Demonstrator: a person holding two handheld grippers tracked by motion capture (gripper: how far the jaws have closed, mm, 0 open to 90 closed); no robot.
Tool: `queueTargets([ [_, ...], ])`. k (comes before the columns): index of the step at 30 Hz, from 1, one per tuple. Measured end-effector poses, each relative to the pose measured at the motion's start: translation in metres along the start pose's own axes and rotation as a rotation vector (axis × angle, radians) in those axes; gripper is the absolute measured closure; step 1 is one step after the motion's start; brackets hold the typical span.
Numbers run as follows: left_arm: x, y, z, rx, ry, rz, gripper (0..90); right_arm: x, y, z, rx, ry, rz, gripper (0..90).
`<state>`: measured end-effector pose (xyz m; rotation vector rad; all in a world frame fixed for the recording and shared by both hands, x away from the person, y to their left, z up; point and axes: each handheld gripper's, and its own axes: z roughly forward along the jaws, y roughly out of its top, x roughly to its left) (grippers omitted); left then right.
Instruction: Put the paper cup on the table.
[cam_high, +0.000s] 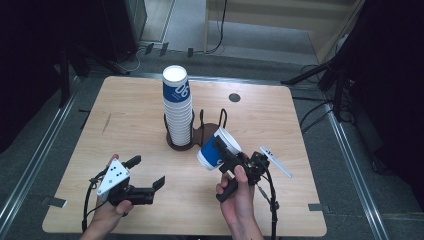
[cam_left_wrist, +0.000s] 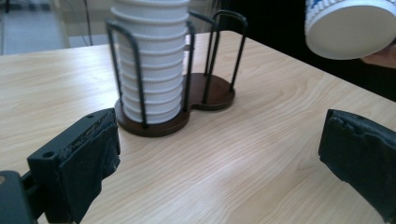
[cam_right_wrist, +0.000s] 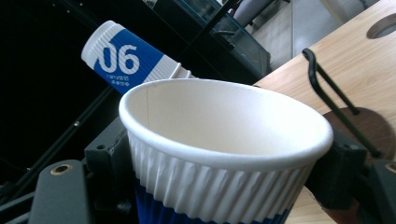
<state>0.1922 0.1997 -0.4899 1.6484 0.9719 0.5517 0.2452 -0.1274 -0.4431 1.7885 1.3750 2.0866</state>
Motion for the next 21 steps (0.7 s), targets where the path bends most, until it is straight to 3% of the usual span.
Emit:
queueTargets([
  [16, 0.032, -0.018, -0.023, 0.025, 0.077, -0.034, 0.0, -0.007, 0.010, -0.004, -0.030, -0.050, -0.095, 22.0],
  [21, 0.045, -0.024, -0.029, 0.024, 0.107, -0.069, 0.0, -0.010, 0.013, -0.007, -0.046, -0.067, -0.134, 21.9],
])
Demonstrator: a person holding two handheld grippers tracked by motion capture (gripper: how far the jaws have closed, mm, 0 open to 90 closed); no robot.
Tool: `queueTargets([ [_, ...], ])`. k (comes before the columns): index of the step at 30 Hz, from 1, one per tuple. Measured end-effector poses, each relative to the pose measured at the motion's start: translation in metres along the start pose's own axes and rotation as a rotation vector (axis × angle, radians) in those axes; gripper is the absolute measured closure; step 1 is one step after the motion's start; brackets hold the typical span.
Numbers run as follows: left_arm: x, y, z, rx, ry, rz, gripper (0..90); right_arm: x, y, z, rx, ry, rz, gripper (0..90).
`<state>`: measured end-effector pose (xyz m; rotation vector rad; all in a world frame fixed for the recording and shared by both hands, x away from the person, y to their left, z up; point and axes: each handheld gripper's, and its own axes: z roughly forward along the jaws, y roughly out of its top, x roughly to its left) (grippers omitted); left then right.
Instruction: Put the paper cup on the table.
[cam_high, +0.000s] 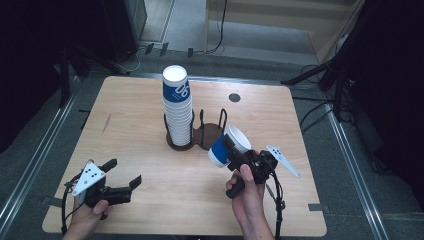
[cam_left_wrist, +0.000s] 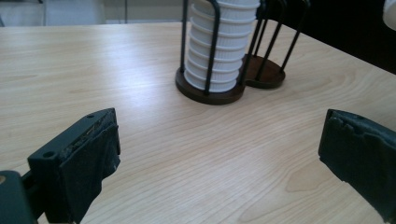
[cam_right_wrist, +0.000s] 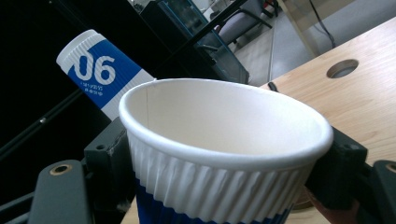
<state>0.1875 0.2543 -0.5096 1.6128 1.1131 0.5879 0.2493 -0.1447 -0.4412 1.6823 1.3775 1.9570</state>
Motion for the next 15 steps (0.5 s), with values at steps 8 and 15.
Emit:
queueTargets([
  [8, 0.015, -0.011, -0.004, 0.033, 0.049, -0.017, 0.0, -0.006, 0.004, -0.004, -0.023, -0.029, -0.079, 21.7],
  [15, 0.031, -0.020, -0.011, 0.061, 0.084, -0.035, 0.0, -0.013, 0.005, -0.003, -0.035, -0.054, -0.159, 21.6],
])
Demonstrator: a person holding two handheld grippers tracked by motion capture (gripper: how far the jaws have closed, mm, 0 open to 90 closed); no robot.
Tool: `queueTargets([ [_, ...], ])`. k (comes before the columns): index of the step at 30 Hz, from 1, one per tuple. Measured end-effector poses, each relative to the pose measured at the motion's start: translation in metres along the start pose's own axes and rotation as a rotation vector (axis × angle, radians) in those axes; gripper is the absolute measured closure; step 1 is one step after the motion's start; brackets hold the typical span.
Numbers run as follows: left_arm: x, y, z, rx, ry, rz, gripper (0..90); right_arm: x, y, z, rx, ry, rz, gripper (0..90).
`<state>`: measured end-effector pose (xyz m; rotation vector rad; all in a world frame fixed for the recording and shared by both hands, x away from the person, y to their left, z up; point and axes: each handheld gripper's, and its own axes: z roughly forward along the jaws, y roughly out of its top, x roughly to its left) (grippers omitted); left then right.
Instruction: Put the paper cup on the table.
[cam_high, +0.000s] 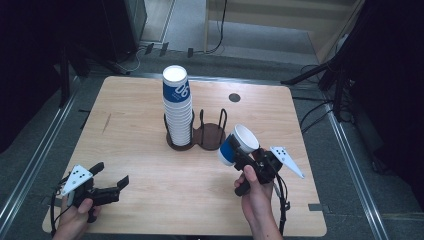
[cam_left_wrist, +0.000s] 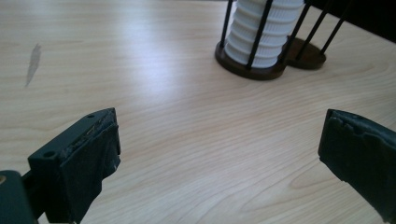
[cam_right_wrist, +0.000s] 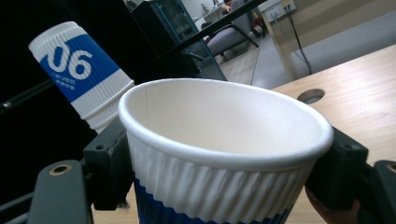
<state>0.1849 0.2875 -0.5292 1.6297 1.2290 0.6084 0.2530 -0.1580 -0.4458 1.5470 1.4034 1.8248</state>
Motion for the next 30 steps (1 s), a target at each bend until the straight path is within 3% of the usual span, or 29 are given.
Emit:
queueTargets([
  [5, 0.011, -0.004, -0.002, 0.001, 0.007, -0.032, 0.0, -0.005, 0.001, 0.001, -0.005, -0.018, -0.041, 21.6],
  [14, 0.019, -0.009, 0.001, 0.028, 0.032, -0.028, 0.0, -0.013, 0.002, 0.004, -0.013, -0.060, -0.110, 21.5],
  [20, 0.023, -0.009, 0.003, 0.041, 0.039, -0.050, 0.0, -0.019, 0.003, 0.004, -0.005, -0.082, -0.150, 21.5],
  [25, 0.028, -0.011, 0.002, 0.041, 0.047, -0.065, 0.0, -0.025, 0.009, 0.005, -0.024, -0.120, -0.249, 21.5],
  [30, 0.031, -0.013, 0.004, 0.055, 0.058, -0.063, 0.0, -0.028, 0.011, 0.007, -0.037, -0.133, -0.298, 21.5],
])
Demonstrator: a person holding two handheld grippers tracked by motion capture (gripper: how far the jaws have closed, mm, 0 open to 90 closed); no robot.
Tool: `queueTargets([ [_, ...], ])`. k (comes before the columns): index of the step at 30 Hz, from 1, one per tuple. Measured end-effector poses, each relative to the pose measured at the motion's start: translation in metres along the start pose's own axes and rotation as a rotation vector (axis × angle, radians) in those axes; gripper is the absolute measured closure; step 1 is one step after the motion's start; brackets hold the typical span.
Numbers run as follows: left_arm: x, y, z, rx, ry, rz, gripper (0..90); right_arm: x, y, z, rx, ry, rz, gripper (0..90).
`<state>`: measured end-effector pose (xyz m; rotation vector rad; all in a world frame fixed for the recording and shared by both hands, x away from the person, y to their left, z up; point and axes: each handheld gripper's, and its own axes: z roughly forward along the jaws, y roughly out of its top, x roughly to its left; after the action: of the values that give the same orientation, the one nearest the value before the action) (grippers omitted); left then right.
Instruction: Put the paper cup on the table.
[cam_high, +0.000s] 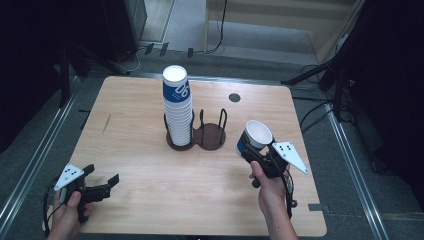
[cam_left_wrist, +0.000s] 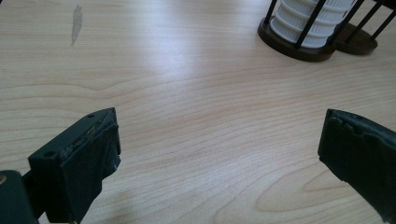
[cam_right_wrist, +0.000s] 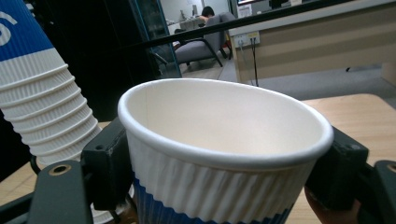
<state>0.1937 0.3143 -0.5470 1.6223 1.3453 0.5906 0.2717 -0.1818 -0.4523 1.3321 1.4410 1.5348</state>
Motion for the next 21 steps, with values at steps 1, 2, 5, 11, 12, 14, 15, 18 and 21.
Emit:
queueTargets([
  [1, 0.000, -0.001, 0.001, 0.006, 0.004, 0.004, 0.0, -0.001, 0.000, 0.000, -0.005, -0.006, -0.010, 21.5],
  [2, 0.000, -0.001, 0.001, 0.006, 0.004, 0.004, 0.0, -0.002, 0.000, 0.001, -0.008, -0.011, -0.020, 21.5],
  [5, -0.001, -0.001, 0.002, 0.009, 0.008, 0.008, 0.0, -0.005, 0.000, 0.003, -0.017, -0.024, -0.042, 21.5],
  [11, 0.000, -0.003, 0.005, 0.019, 0.013, 0.009, 0.0, -0.011, 0.001, 0.008, -0.017, -0.040, -0.078, 21.5],
  [12, 0.000, -0.003, 0.005, 0.024, 0.013, 0.010, 0.0, -0.012, 0.001, 0.009, -0.019, -0.035, -0.083, 21.5],
  [14, -0.001, -0.003, 0.005, 0.025, 0.013, 0.015, 0.0, -0.014, 0.001, 0.010, -0.022, -0.043, -0.096, 21.5],
  [15, -0.001, -0.003, 0.005, 0.026, 0.015, 0.015, 0.0, -0.015, 0.001, 0.011, -0.020, -0.048, -0.101, 21.5],
  [18, -0.001, -0.003, 0.005, 0.026, 0.014, 0.011, 0.0, -0.017, 0.000, 0.013, -0.021, -0.059, -0.110, 21.5],
  [21, -0.001, -0.003, 0.006, 0.026, 0.017, 0.012, 0.0, -0.020, -0.003, 0.016, -0.014, -0.075, -0.123, 21.5],
])
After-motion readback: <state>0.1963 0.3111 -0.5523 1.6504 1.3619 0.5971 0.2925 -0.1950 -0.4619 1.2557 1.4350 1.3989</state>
